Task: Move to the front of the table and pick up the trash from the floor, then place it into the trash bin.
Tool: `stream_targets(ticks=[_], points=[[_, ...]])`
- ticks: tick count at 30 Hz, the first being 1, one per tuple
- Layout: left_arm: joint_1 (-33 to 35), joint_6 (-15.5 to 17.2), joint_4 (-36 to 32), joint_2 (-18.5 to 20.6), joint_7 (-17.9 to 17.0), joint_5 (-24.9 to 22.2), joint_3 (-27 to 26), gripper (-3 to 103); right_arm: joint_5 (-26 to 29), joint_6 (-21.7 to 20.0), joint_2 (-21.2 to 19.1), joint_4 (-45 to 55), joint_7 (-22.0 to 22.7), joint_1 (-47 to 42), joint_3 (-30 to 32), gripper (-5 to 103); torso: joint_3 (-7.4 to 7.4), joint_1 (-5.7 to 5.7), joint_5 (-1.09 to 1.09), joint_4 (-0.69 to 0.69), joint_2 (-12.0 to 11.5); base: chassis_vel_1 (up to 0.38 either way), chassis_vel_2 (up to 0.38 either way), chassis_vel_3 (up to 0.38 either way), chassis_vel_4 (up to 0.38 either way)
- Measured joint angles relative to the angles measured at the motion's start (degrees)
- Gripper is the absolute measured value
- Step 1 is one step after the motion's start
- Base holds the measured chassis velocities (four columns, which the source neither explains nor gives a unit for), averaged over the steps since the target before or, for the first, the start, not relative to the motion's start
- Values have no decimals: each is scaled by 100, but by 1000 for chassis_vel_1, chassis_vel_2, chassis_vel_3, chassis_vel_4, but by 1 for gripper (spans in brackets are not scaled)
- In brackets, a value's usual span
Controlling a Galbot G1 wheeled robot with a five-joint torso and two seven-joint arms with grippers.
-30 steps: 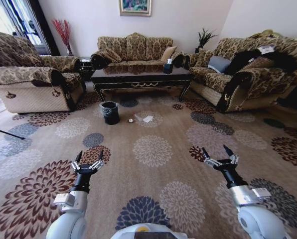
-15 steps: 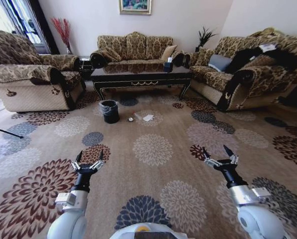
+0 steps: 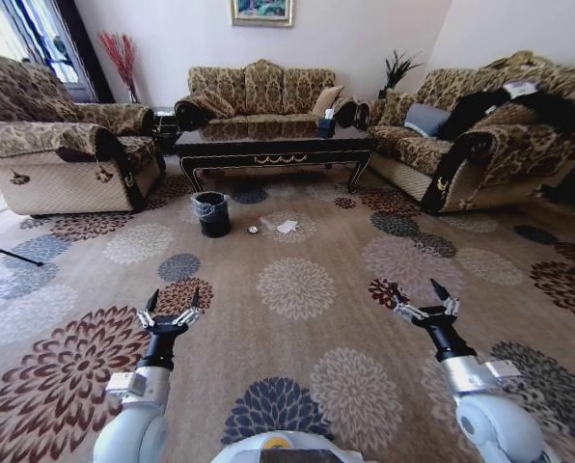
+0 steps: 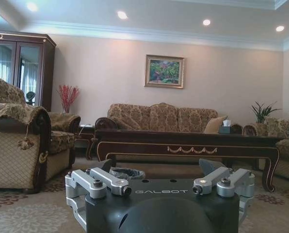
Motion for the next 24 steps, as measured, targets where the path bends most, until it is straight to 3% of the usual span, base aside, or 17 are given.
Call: stream_targets(ticks=[12, 24], points=[[221, -79, -149, -121, 11, 119, -26, 100, 19, 61, -47, -42, -84, 26, 8, 100, 23, 5, 0, -1, 29, -42, 49, 49, -48], [481, -180, -310, -214, 15, 222, -57, 100, 0, 116, -7, -58, -117, 17, -22, 100, 38, 8, 1, 0, 47, -254, 239, 250, -226]])
